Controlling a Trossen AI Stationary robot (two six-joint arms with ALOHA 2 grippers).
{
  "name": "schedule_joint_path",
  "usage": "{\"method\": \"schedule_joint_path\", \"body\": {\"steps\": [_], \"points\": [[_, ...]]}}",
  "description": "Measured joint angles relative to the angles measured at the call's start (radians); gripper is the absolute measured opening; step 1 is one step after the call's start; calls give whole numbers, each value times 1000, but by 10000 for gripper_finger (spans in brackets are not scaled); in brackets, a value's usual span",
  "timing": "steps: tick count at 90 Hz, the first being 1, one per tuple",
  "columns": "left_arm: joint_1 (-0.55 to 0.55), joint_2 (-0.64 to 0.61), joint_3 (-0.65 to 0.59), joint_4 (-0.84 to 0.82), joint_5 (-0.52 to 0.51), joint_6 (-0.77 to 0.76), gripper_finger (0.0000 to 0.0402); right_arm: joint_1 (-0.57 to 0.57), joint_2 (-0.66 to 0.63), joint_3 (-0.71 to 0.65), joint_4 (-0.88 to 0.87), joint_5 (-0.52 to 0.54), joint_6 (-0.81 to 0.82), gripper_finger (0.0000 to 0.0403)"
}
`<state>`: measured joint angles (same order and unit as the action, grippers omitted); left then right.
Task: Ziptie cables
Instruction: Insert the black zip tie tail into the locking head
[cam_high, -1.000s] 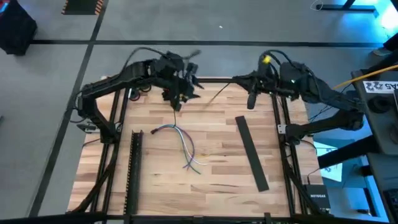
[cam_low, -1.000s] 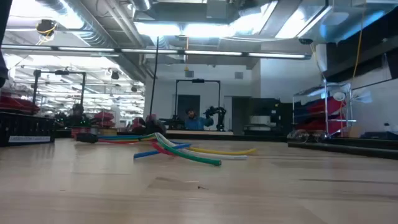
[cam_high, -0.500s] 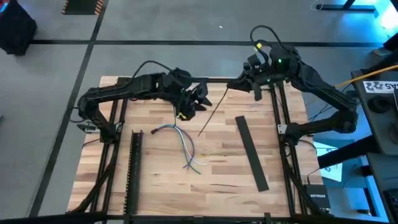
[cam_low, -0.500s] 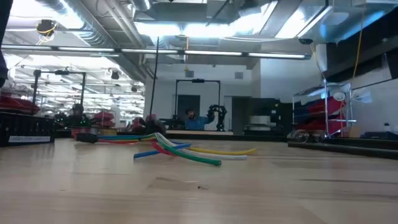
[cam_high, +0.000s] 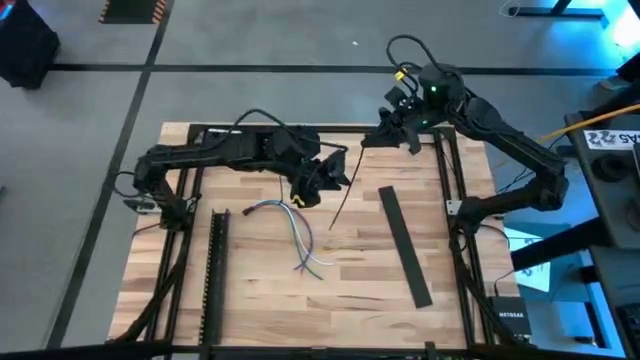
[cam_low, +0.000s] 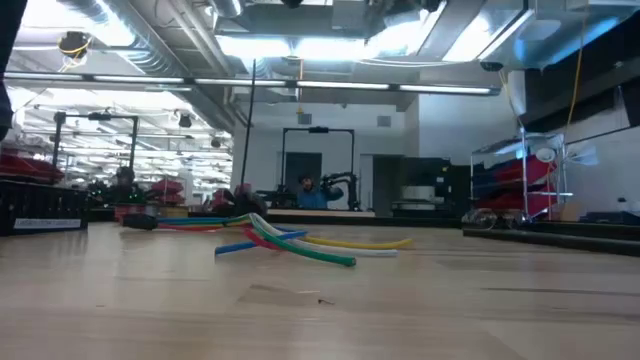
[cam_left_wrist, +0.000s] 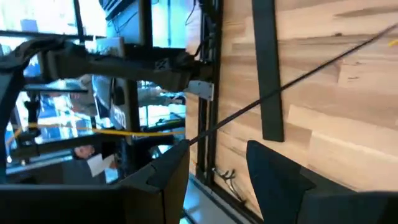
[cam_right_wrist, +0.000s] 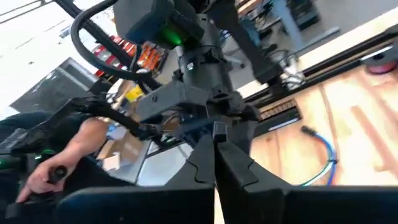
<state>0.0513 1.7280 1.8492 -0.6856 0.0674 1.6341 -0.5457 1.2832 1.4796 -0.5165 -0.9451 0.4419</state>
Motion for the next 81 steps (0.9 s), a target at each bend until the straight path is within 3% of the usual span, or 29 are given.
{"method": "schedule_joint_path", "body": {"steps": [81], "points": [[-63,11,0,155,-102,20,155,-53,6,0,-5,-115,-4,0]]}}
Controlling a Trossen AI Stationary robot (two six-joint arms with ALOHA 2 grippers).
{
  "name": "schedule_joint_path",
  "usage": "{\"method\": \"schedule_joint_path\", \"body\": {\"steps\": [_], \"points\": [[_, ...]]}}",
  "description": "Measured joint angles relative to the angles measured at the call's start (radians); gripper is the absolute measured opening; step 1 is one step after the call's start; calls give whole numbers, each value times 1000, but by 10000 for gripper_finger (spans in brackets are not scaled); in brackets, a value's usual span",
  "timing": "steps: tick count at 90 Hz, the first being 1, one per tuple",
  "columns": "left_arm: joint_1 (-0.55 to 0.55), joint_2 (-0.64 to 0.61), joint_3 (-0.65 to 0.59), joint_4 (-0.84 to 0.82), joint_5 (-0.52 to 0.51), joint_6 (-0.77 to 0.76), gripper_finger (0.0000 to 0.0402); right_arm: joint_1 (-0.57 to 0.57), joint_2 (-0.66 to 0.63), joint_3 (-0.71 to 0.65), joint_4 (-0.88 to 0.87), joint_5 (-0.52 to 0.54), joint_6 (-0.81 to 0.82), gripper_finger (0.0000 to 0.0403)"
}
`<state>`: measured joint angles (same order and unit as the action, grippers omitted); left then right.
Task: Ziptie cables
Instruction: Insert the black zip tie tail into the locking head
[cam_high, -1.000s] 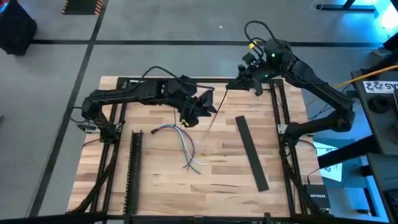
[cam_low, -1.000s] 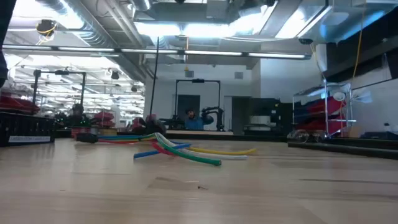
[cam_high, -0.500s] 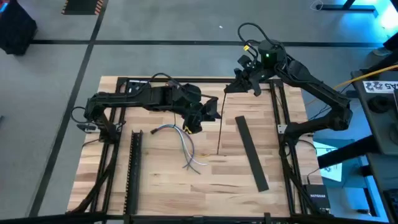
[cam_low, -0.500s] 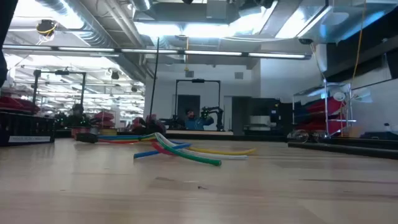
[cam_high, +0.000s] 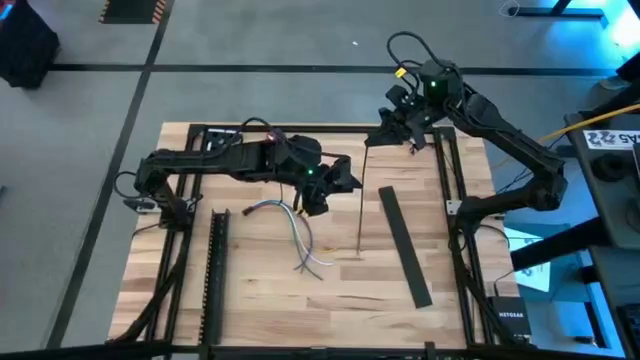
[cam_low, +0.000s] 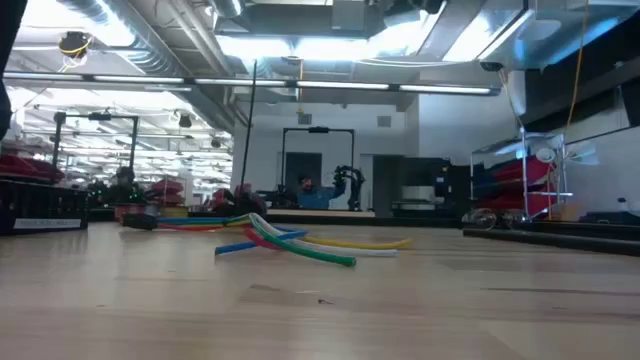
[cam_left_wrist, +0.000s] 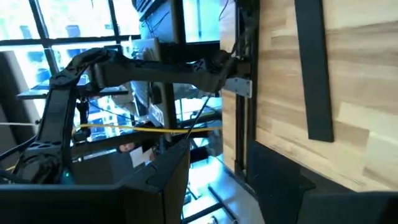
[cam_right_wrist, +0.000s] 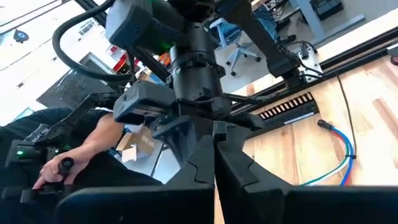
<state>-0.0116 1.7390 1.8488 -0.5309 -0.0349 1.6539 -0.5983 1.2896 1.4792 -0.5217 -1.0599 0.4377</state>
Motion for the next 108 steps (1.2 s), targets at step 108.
{"method": "schedule_joint_path", "body": {"steps": [108], "points": [[-22,-32,0,17,-223,-62,155,0,0,-1,1,-17,-8,0]]}}
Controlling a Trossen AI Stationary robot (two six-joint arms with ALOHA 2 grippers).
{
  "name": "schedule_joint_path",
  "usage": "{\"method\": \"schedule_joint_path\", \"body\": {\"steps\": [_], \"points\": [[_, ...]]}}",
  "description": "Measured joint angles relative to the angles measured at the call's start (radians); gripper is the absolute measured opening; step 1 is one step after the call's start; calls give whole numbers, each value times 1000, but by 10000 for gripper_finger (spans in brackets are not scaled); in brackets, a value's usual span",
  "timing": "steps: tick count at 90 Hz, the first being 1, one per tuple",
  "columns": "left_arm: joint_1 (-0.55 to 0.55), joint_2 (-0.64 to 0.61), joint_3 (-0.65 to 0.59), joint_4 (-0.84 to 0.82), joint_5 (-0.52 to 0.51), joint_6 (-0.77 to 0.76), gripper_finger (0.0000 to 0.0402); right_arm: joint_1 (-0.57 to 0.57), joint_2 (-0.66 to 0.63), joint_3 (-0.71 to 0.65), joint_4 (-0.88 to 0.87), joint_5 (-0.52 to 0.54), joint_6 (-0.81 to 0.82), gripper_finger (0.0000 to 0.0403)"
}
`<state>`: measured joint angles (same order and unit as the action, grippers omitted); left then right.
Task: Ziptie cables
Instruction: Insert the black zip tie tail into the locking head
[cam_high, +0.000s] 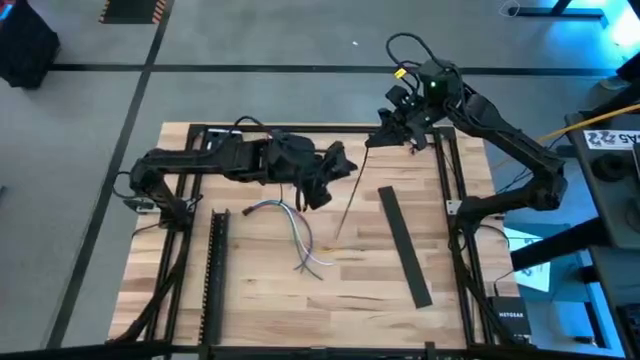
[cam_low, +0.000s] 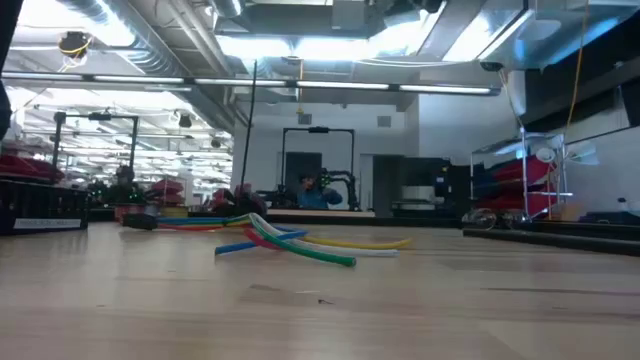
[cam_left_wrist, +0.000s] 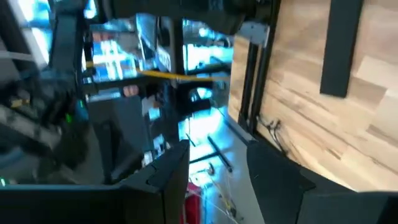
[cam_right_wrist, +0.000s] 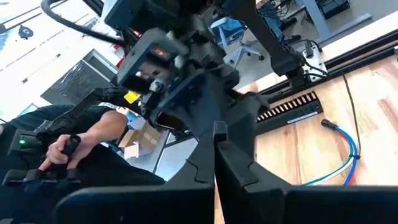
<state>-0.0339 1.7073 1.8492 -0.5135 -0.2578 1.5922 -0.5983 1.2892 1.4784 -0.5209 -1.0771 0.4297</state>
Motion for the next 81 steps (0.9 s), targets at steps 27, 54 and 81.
{"method": "schedule_joint_path", "body": {"steps": [27,54,81], "points": [[-38,2,0,55,43,72,155,0,0,0,0,3,0,0],[-21,39,0,41,46,164,155,0,0,0,3,6,9,0],[-38,31,0,17,-3,215,155,0,0,0,-2,8,16,0]]}}
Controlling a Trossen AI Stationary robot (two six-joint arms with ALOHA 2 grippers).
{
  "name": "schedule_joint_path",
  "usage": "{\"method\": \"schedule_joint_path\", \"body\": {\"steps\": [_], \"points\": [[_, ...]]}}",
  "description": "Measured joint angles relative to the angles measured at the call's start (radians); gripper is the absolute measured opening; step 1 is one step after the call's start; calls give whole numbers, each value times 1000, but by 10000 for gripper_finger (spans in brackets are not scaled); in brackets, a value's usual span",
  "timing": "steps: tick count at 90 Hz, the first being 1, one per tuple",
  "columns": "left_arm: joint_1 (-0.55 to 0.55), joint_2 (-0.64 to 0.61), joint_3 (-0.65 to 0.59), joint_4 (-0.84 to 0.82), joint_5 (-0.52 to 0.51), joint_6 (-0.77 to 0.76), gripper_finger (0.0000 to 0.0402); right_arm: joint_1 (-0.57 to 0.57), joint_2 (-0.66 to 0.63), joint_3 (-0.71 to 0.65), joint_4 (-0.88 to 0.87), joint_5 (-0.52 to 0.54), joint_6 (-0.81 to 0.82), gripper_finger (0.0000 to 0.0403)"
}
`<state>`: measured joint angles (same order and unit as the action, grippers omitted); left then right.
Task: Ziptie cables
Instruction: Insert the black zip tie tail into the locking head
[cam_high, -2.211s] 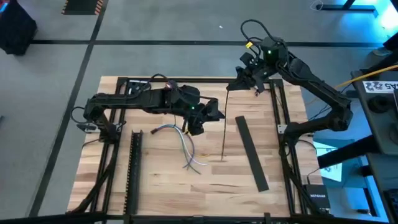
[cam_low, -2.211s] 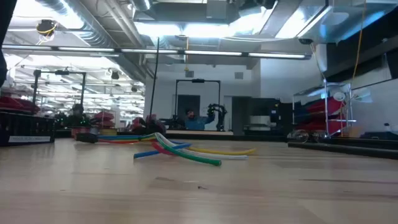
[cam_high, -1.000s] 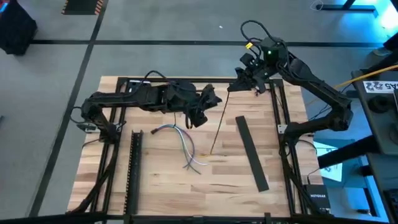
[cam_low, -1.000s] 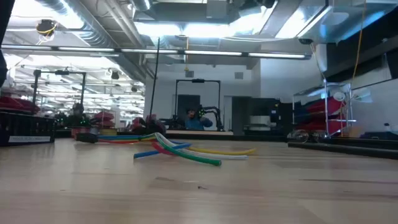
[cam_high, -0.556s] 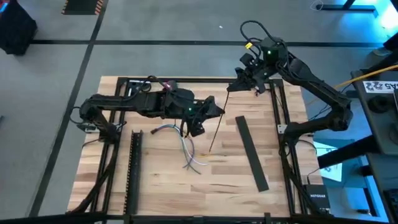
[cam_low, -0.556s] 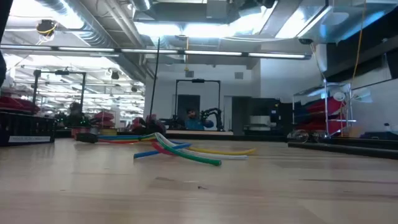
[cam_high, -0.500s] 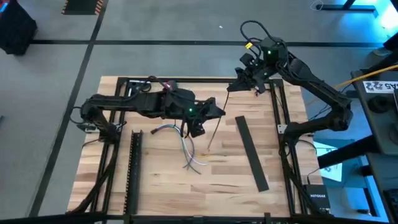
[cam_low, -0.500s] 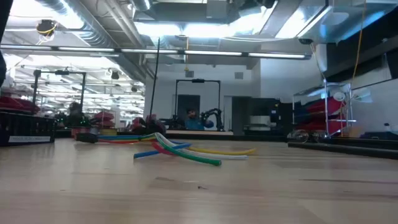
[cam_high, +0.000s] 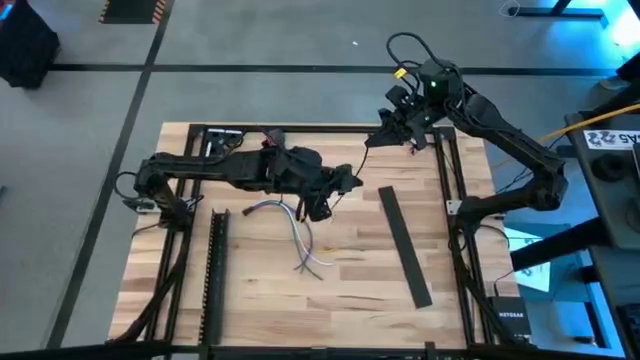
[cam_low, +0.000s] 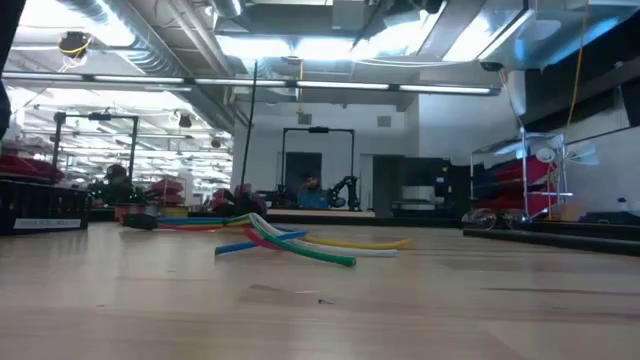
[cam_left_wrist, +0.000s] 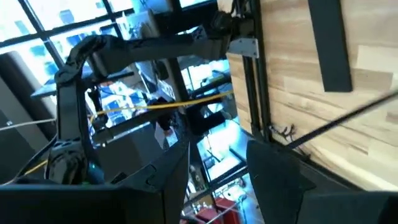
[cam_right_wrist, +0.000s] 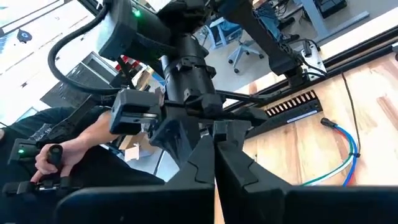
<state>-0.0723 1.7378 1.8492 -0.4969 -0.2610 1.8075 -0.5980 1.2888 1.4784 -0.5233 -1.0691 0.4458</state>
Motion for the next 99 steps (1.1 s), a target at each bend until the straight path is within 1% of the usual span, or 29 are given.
{"method": "schedule_joint_path", "body": {"steps": [15,30,51,77,99], "points": [[4,-10,0,-38,-13,-25,152,0,0,0,-2,-4,0,0],[10,-13,0,-41,-12,-14,133,0,0,0,-2,-5,-2,0],[9,4,0,-36,60,4,118,0,0,0,-1,-5,-4,0],[10,59,0,-25,73,33,117,0,0,0,-1,-4,-5,0],[-14,65,0,-25,77,-88,117,0,0,0,0,3,-7,0]]}}
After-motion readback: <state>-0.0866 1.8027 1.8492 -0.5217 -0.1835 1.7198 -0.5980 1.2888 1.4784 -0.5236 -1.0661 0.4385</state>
